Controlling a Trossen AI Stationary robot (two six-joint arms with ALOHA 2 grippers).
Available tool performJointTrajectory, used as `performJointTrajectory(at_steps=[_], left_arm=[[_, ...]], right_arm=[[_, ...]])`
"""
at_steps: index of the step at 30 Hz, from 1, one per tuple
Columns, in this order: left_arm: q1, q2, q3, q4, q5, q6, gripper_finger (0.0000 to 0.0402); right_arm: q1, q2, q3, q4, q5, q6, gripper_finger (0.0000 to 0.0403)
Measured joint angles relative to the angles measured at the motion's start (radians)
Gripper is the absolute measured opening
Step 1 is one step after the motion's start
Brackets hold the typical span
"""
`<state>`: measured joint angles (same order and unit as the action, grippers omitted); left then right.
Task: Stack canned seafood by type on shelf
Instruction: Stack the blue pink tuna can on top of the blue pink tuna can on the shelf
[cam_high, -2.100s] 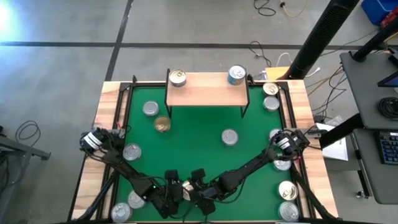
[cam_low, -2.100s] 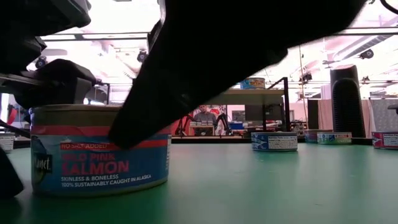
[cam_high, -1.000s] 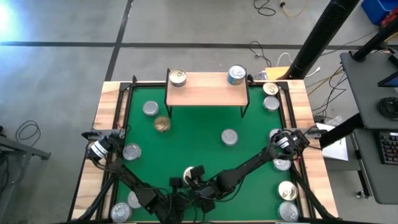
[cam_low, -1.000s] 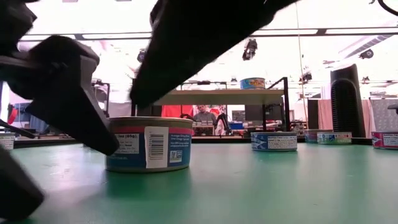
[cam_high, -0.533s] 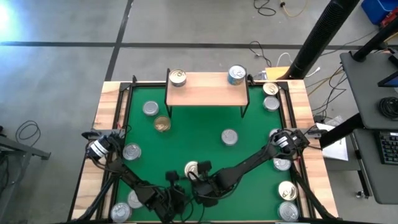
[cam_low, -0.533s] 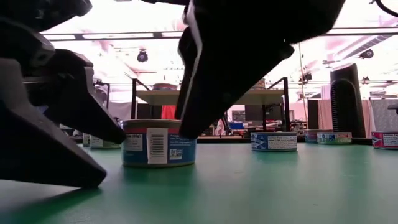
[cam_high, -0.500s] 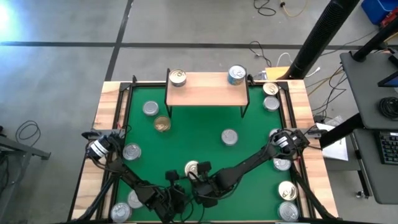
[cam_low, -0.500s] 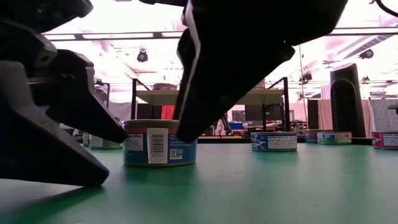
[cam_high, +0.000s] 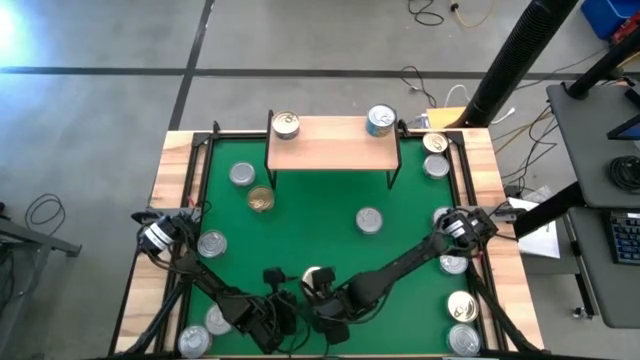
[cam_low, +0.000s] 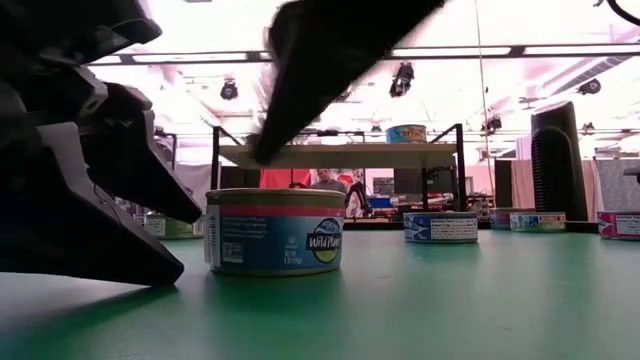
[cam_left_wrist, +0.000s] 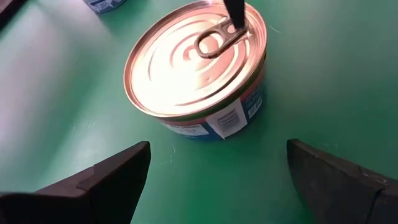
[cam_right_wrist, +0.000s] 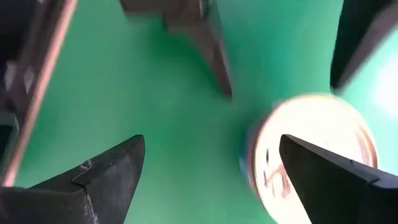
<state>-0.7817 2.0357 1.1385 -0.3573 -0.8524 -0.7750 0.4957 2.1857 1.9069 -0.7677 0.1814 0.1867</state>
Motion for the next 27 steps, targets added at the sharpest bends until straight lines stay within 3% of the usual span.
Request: performJointTrajectory(at_steps=[6, 11, 16, 27], left_arm=[[-0.020, 0.006, -0.001, 0.016, -0.004, -0.074, 0.0359], [-0.026, 0.018, 0.000, 0.025, -0.010, -0.099, 0.0359], [-0.029, 0.019, 0.000, 0.033, 0.010, -0.086, 0.0359], [-0.029, 0.021, 0.001, 0.108, 0.051, 0.002, 0.0359]], right_arm=[[-0.003, 0.003, -0.018, -0.152, 0.101, 0.080, 0.0364], [-0.006, 0.014, -0.049, -0.055, 0.112, 0.152, 0.0364], [-0.005, 0.019, -0.050, 0.027, 0.058, 0.127, 0.0364], [-0.005, 0.016, -0.032, 0.053, 0.040, 0.095, 0.0364]])
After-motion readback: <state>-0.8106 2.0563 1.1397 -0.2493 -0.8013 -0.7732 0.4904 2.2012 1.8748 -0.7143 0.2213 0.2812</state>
